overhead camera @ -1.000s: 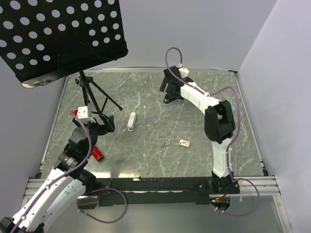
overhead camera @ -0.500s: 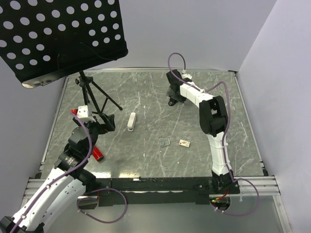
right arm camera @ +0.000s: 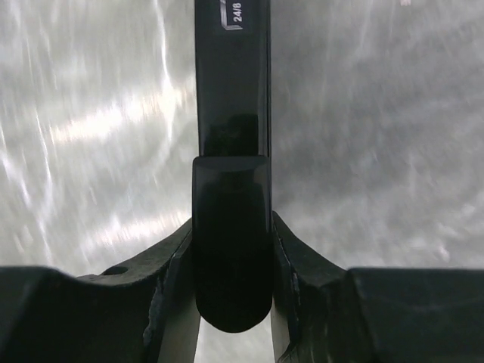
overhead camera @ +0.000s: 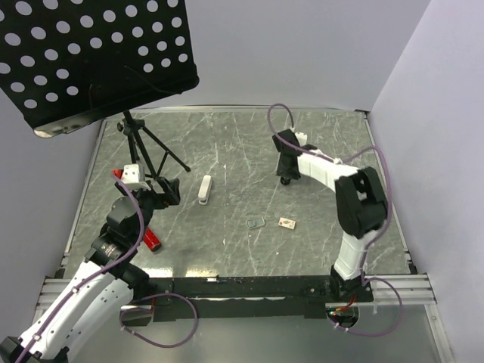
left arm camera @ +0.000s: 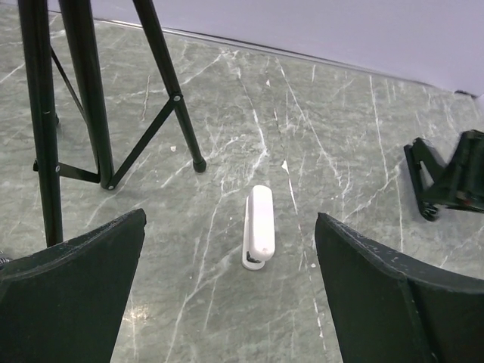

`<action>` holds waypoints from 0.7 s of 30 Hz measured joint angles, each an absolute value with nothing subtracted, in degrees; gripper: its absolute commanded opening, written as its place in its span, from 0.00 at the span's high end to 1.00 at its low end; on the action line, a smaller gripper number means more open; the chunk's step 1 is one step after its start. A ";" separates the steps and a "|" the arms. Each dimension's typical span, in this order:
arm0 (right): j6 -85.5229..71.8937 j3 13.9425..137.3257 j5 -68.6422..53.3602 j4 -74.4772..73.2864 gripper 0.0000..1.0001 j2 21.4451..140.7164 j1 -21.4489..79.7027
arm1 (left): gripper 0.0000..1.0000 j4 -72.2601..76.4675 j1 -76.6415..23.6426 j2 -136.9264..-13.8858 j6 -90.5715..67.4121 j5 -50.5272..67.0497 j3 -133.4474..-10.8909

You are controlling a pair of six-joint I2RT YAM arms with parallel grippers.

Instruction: Load the staples into the stapler

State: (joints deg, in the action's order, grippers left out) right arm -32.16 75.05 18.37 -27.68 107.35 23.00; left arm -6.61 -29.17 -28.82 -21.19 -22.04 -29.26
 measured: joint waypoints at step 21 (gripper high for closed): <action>-6.94 57.60 -2.04 -17.28 0.99 88.05 62.08 | 0.01 -6.31 -29.17 -12.21 -16.03 -15.92 -27.53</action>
